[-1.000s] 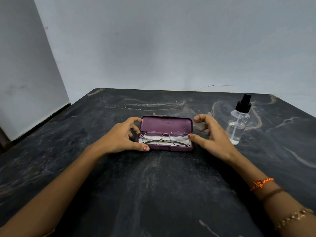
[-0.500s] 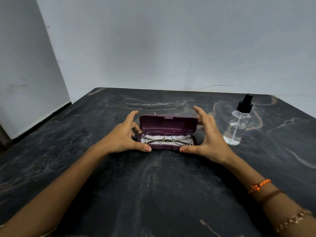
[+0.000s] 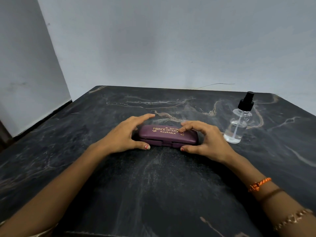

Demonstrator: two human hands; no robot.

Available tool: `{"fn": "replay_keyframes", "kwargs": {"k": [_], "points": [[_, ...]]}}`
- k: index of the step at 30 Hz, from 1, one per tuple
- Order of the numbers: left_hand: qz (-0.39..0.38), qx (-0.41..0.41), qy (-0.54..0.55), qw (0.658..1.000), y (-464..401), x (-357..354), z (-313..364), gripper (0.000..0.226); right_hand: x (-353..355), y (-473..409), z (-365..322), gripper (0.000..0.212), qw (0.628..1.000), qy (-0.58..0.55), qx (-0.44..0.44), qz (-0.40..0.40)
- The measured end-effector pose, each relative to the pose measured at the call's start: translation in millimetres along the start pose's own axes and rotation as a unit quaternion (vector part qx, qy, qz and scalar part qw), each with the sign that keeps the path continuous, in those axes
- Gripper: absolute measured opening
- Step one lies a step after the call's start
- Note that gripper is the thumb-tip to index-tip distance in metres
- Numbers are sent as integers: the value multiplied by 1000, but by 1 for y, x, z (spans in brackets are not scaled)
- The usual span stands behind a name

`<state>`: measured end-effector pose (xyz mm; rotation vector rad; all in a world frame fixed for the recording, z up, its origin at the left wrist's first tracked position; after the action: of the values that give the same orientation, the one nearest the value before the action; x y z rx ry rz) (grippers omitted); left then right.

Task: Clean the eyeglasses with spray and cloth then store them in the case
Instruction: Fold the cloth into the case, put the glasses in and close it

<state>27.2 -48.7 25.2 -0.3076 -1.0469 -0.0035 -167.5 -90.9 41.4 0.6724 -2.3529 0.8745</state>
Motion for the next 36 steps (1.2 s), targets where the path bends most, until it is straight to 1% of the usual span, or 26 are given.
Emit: {"fn": "replay_keyframes", "kwargs": {"k": [4, 8, 11, 18, 24, 31, 34, 36], "points": [[39, -64, 22, 997, 1, 4, 15, 74, -1, 0, 1, 45, 1000, -3, -3, -11], [79, -74, 28, 994, 2, 6, 19, 59, -1, 0, 0, 45, 1000, -2, 3, -13], [99, -72, 16, 992, 2, 8, 19, 55, 0, 1, 0, 45, 1000, -5, 5, -10], [93, -96, -7, 991, 3, 8, 28, 47, 1, 3, -5, 44, 999, 29, 25, -9], [77, -105, -28, 991, 4, 7, 29, 44, -4, 3, -8, 46, 992, 111, 47, -37], [75, -120, -53, 989, 3, 6, 30, 40, -14, 5, -16, 42, 962, 233, 123, -69], [74, -133, -82, 985, 4, 5, 31, 38, -18, 7, -21, 40, 949, 262, 162, -70], [76, -135, -90, 984, 4, 4, 31, 38, -17, 8, -20, 39, 949, 260, 161, -69]]}}
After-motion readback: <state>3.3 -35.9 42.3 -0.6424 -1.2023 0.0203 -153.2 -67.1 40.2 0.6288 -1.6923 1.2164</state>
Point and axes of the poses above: each hand's wrist, its own y-axis away from the middle knuckle, its own x-axis out of the back of the hand, z = x × y, the point moved 7 cm from there along -y, towards the middle knuckle, and after that the axes turned 7 degrees about -y, right-handed, at the moved point
